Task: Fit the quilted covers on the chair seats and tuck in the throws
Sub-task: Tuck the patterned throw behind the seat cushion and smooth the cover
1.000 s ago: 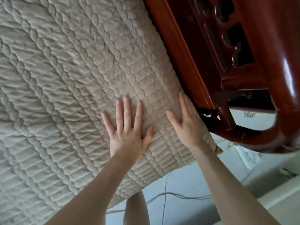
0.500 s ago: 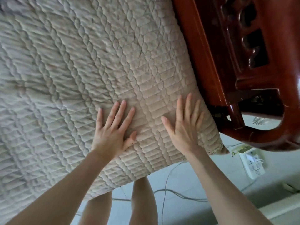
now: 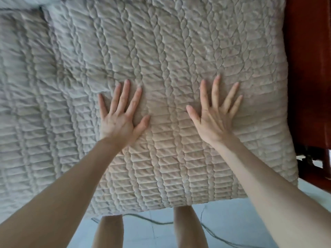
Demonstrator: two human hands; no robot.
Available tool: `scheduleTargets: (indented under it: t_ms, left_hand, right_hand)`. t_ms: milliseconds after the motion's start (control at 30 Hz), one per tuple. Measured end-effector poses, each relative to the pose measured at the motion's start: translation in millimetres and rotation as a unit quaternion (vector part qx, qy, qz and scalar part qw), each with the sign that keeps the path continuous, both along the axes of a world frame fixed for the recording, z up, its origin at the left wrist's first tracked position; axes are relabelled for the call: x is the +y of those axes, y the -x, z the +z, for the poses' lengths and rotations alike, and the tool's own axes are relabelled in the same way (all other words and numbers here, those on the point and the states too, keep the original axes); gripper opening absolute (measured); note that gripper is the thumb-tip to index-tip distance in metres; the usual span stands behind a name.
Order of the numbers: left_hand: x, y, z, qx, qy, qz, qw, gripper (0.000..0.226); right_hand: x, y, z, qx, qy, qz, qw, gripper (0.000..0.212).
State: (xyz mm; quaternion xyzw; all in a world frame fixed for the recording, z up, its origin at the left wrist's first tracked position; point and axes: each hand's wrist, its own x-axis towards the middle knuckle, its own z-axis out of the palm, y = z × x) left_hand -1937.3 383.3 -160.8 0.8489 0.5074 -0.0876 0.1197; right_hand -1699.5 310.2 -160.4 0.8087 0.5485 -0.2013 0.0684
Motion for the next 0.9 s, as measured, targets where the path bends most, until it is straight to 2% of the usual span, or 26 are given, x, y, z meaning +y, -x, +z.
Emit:
scheduleTargets:
  t_ms: [167, 233, 400, 500, 600, 700, 833, 900]
  left_hand:
    - [14, 40, -6, -0.012, 0.024, 0.104, 0.994, 0.071]
    - [20, 56, -4, -0.019, 0.038, 0.116, 0.992, 0.07]
    - [66, 75, 5, -0.022, -0.014, 0.067, 0.997, 0.066]
    - [97, 89, -4, -0.004, -0.003, 0.026, 1.0, 0.067]
    - [104, 139, -16, 0.046, -0.006, 0.018, 0.999, 0.07]
    - [95, 171, -19, 0.102, -0.01, -0.017, 0.995, 0.069]
    - [103, 187, -12, 0.075, -0.023, -0.029, 0.997, 0.065]
    - [117, 203, -9, 0.063, -0.031, -0.017, 0.997, 0.064]
  right_hand:
    - [40, 64, 0, 0.023, -0.01, 0.062, 0.998, 0.078]
    - [46, 78, 3, 0.029, -0.012, 0.08, 0.996, 0.078]
    - [97, 101, 8, 0.034, -0.029, 0.072, 0.996, 0.071]
    - [127, 135, 2, -0.007, -0.035, 0.045, 0.998, 0.072]
    - [137, 175, -4, -0.041, -0.039, 0.047, 0.997, 0.076]
    - [132, 204, -4, -0.051, -0.034, 0.091, 0.994, 0.078]
    - [142, 228, 0, -0.019, -0.027, 0.153, 0.988, 0.074]
    - [168, 216, 4, -0.022, -0.046, 0.105, 0.993, 0.073]
